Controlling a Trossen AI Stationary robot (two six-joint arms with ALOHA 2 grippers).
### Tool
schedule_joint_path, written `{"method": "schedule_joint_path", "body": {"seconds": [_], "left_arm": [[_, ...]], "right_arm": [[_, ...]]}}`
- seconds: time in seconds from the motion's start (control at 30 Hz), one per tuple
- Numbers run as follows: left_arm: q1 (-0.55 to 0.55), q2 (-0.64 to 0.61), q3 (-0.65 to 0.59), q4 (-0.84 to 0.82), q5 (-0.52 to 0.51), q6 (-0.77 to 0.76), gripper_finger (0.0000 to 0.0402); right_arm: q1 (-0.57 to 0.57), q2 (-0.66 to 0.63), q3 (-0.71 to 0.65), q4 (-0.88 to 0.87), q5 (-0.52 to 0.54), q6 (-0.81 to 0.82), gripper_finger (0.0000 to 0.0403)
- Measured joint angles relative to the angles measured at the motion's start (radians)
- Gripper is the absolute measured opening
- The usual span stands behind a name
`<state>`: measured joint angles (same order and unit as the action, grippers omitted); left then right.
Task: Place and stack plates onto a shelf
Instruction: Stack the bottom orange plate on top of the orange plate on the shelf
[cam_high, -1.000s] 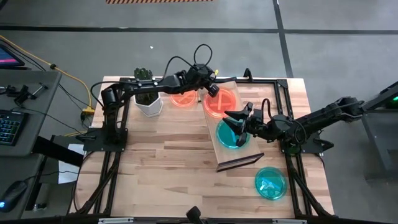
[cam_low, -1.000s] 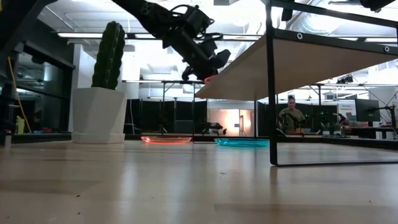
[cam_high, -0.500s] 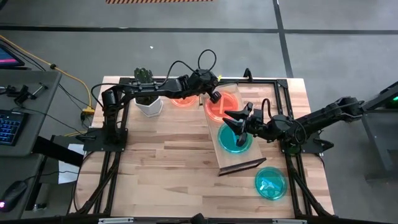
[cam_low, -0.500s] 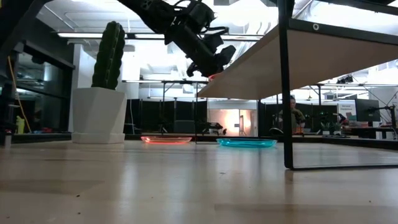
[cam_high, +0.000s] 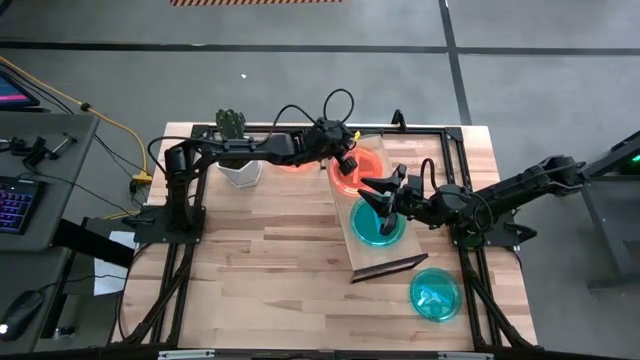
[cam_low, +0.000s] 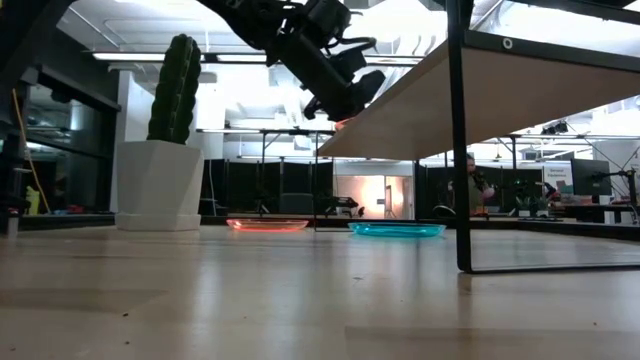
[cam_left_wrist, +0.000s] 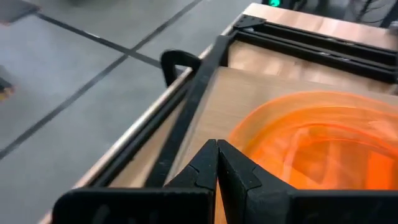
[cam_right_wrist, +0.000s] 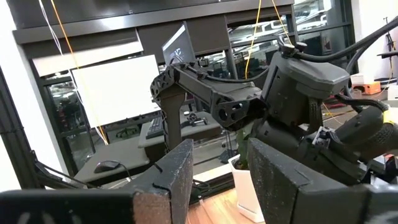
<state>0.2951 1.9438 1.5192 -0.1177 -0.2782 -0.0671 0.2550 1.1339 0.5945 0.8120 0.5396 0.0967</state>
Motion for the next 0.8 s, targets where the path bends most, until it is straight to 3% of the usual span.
{"method": "schedule_joint_path", "body": {"seconds": [0.23,0.8], "left_arm": [[-0.007,0.0,0.0,-0.039,0.06,-0.018,0.0],[-0.03,0.0,0.0,-0.069,0.053,-0.009,0.0]], "right_arm": [[0.0,0.0,0.0,0.0,0.0,0.0,0.014],[0.0,0.0,0.0,0.0,0.0,0.0,0.014]]}}
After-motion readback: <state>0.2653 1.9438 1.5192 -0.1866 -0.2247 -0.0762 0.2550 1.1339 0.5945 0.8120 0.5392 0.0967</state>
